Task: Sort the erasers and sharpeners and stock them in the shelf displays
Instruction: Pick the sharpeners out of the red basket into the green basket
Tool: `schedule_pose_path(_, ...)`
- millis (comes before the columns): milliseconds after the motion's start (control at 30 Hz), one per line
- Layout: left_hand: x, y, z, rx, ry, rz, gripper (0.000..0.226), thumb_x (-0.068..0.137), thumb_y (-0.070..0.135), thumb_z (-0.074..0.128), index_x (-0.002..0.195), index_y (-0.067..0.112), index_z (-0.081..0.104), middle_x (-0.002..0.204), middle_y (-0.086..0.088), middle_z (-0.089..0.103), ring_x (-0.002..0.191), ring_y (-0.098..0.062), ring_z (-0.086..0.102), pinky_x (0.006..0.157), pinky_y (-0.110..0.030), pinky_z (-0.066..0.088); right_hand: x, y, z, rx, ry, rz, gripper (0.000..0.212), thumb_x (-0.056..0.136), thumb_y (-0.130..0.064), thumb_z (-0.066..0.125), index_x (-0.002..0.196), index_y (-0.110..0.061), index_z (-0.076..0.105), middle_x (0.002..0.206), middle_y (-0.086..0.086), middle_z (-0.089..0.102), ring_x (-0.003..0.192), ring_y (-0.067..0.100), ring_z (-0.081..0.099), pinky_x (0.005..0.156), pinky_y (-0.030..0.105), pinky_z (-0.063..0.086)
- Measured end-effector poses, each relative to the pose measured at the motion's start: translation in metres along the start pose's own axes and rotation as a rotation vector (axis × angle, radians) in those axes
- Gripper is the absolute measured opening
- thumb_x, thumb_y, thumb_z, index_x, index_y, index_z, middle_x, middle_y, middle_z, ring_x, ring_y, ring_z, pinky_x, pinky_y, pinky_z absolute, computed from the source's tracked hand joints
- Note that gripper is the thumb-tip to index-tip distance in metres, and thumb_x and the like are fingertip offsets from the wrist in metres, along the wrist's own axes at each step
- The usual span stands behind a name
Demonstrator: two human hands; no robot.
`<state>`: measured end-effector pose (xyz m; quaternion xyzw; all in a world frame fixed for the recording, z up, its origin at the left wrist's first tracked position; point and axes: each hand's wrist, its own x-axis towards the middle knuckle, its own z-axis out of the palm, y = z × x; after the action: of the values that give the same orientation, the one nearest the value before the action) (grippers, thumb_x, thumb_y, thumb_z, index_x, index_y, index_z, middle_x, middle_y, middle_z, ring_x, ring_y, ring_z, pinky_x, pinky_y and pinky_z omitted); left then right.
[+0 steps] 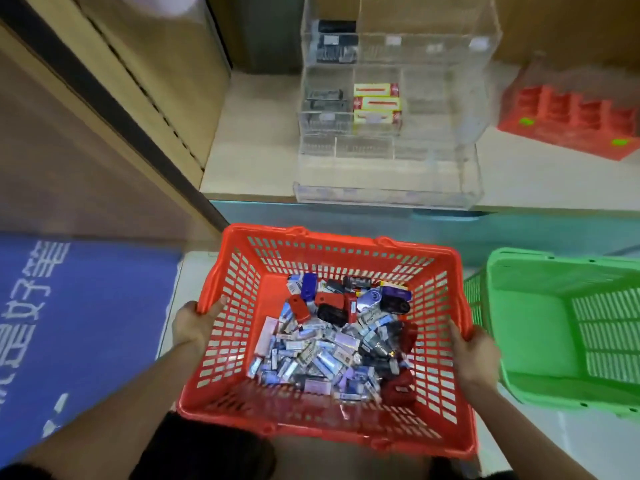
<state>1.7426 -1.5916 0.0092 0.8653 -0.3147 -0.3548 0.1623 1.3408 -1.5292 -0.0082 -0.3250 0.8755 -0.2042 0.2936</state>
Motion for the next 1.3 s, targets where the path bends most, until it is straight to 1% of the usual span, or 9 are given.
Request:
schedule_pose_path(167, 0.030, -0.024, 0.038, -0.025, 0.012, 0.030, 0.050, 0.087, 0.043, 0.063, 0.106, -0.004, 0.060, 0.099, -0.022, 0.068, 0.081, -0.034, 0.063, 0.084, -0.042, 0.051, 0.028, 0.030, 0.046, 0.036, 0.016, -0.025, 0.041, 0.091, -0.039, 0.056, 0.087, 0.001, 0.060, 0.077, 0.016, 0.065, 0.064, 0.029, 0.059, 0.059, 0.034, 0.047)
schedule_pose_path(333, 0.046, -0.030, 0.057, -0.040, -0.012, 0.076, 0.052, 0.087, 0.044, 0.061, 0.108, -0.003, 0.060, 0.100, -0.022, 0.068, 0.082, -0.037, 0.064, 0.086, -0.047, 0.052, 0.040, 0.035, 0.059, 0.013, 0.025, -0.047, 0.032, 0.094, -0.030, 0.055, 0.089, 0.001, 0.059, 0.077, 0.017, 0.062, 0.054, 0.017, 0.049, 0.048, 0.022, 0.031)
schedule_pose_path(533, 0.051, -0.049, 0.071, -0.072, -0.036, 0.046, 0.054, 0.087, 0.046, 0.060, 0.113, -0.002, 0.057, 0.105, -0.022, 0.067, 0.087, -0.040, 0.065, 0.088, -0.049, 0.051, 0.045, 0.049, 0.073, 0.011, 0.016, -0.052, 0.034, 0.093, -0.033, 0.055, 0.097, 0.001, 0.061, 0.076, 0.010, 0.063, 0.056, 0.019, 0.057, 0.051, 0.022, 0.040)
schedule_pose_path(933, 0.060, -0.054, 0.071, -0.038, -0.128, 0.061, 0.054, 0.093, 0.042, 0.053, 0.121, -0.004, 0.048, 0.115, -0.025, 0.060, 0.101, -0.043, 0.060, 0.090, -0.050, 0.048, 0.055, 0.054, 0.079, 0.071, -0.087, -0.006, 0.033, 0.094, -0.042, 0.048, 0.101, -0.009, 0.050, 0.083, 0.012, 0.065, 0.064, 0.026, 0.068, 0.062, 0.045, 0.059)
schedule_pose_path(1033, 0.058, -0.054, 0.078, 0.067, 0.000, 0.091, 0.054, 0.092, 0.040, 0.054, 0.119, -0.005, 0.044, 0.117, -0.027, 0.055, 0.105, -0.045, 0.056, 0.090, -0.051, 0.045, 0.055, 0.053, 0.082, -0.122, 0.105, -0.191, 0.034, 0.093, -0.036, 0.052, 0.106, -0.005, 0.048, 0.101, 0.019, 0.060, 0.085, 0.034, 0.061, 0.078, 0.048, 0.052)
schedule_pose_path(1133, 0.047, -0.061, 0.087, 0.286, 0.312, 0.314, 0.060, 0.086, 0.038, 0.064, 0.121, -0.006, 0.044, 0.121, -0.029, 0.046, 0.112, -0.045, 0.046, 0.092, -0.053, 0.038, 0.041, 0.045, 0.087, -0.366, 0.401, -0.606, 0.033, 0.090, -0.024, 0.055, 0.110, 0.002, 0.051, 0.107, 0.023, 0.053, 0.096, 0.037, 0.051, 0.083, 0.043, 0.040)
schedule_pose_path(1200, 0.040, -0.061, 0.095, 0.431, 0.396, 0.639, 0.052, 0.083, 0.032, 0.068, 0.117, -0.003, 0.049, 0.115, -0.024, 0.049, 0.107, -0.042, 0.047, 0.088, -0.050, 0.038, 0.031, 0.033, 0.104, -0.396, 0.204, -0.797, 0.024, 0.090, -0.017, 0.055, 0.106, 0.000, 0.056, 0.103, 0.017, 0.055, 0.093, 0.033, 0.053, 0.079, 0.036, 0.038)
schedule_pose_path(1267, 0.042, -0.053, 0.115, 0.408, 0.126, 0.790, 0.043, 0.083, 0.024, 0.069, 0.116, 0.002, 0.052, 0.112, -0.016, 0.049, 0.104, -0.035, 0.050, 0.086, -0.044, 0.040, 0.028, 0.020, 0.129, -0.339, -0.208, -0.714, 0.025, 0.093, -0.018, 0.055, 0.114, -0.006, 0.052, 0.111, 0.010, 0.051, 0.102, 0.026, 0.051, 0.084, 0.030, 0.037)
schedule_pose_path(1300, 0.043, -0.047, 0.128, 0.343, -0.096, 0.730, 0.042, 0.084, 0.022, 0.069, 0.119, 0.004, 0.052, 0.114, -0.013, 0.048, 0.104, -0.030, 0.052, 0.087, -0.040, 0.041, 0.028, 0.014, 0.143, -0.306, -0.382, -0.613, 0.031, 0.093, -0.021, 0.056, 0.121, -0.010, 0.048, 0.118, 0.007, 0.047, 0.109, 0.024, 0.048, 0.088, 0.029, 0.038)
